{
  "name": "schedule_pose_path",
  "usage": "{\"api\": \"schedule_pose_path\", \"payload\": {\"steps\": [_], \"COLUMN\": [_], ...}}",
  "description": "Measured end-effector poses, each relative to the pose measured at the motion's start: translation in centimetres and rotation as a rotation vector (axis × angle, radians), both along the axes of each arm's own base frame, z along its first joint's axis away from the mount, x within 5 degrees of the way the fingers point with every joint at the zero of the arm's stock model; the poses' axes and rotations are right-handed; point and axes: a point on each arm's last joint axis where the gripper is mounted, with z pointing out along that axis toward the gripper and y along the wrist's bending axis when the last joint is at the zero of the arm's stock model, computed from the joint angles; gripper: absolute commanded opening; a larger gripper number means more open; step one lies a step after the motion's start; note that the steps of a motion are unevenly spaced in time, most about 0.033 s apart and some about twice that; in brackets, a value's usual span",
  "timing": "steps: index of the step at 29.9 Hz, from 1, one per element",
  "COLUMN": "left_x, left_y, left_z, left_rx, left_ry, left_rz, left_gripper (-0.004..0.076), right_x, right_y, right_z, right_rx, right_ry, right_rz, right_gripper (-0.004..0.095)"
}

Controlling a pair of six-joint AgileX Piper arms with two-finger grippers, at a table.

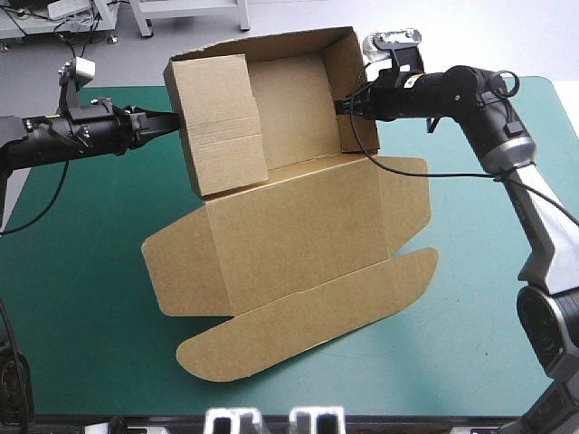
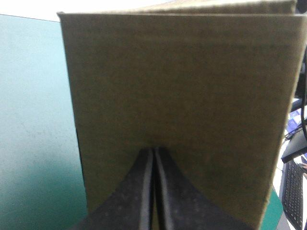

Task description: Fold the box

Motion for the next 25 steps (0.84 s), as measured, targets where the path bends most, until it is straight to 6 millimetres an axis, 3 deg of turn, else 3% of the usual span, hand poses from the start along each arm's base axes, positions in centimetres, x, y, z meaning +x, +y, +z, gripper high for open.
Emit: {"api": "schedule_pose_path", "payload": {"steps": [5,12,14,25], "left_x": [-0.1,-0.1,-0.1,-0.5], "left_y": [-0.7,-1.2,-1.3,-1.6], "left_z": [-0.1,-0.2,-0.1,0.2], "left_rx": [0.013,0.018,0.018,0.016], "left_ry": [0.013,0.013,0.012,0.003], "left_rz": [-0.017,-0.030,-0.030,-0.043], "left_gripper": [0.0026,0.0284,0.0324,0.0323], "right_x": [0.1,0.1,0.2,1.0], "right_y": [0.2,0.5,0.4,0.9], "right_z": [0.0,-0.1,-0.1,-1.0], "right_rx": [-0.026,-0.047,-0.046,-0.016], "right_ry": [-0.023,-0.033,-0.037,-0.013], "right_rz": [-0.022,-0.048,-0.053,-0.074], "right_gripper": [0.0000,0.0000,0.0000,0.0000]}}
